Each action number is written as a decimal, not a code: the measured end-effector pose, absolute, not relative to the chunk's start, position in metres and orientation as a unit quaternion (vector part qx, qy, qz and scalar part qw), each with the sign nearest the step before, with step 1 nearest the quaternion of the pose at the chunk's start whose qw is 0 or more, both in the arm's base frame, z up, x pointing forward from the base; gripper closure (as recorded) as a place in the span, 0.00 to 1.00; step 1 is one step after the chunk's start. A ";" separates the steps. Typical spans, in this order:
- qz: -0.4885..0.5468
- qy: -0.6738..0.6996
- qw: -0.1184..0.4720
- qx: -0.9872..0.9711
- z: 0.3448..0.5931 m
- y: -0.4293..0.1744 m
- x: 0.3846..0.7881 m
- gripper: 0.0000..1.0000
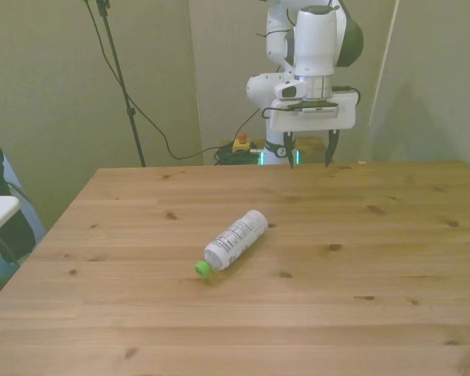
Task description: Stand the water bottle
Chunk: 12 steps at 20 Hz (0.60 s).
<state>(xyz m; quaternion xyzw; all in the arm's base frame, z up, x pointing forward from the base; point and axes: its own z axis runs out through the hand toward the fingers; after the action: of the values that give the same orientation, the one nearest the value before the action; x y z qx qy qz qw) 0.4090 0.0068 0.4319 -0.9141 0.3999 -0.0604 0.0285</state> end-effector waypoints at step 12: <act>-0.096 0.444 0.017 -0.891 0.462 -0.039 0.458 0.00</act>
<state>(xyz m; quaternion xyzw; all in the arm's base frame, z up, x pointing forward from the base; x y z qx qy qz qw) 0.4580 -0.0389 0.4620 -0.8909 0.4436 -0.0962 0.0171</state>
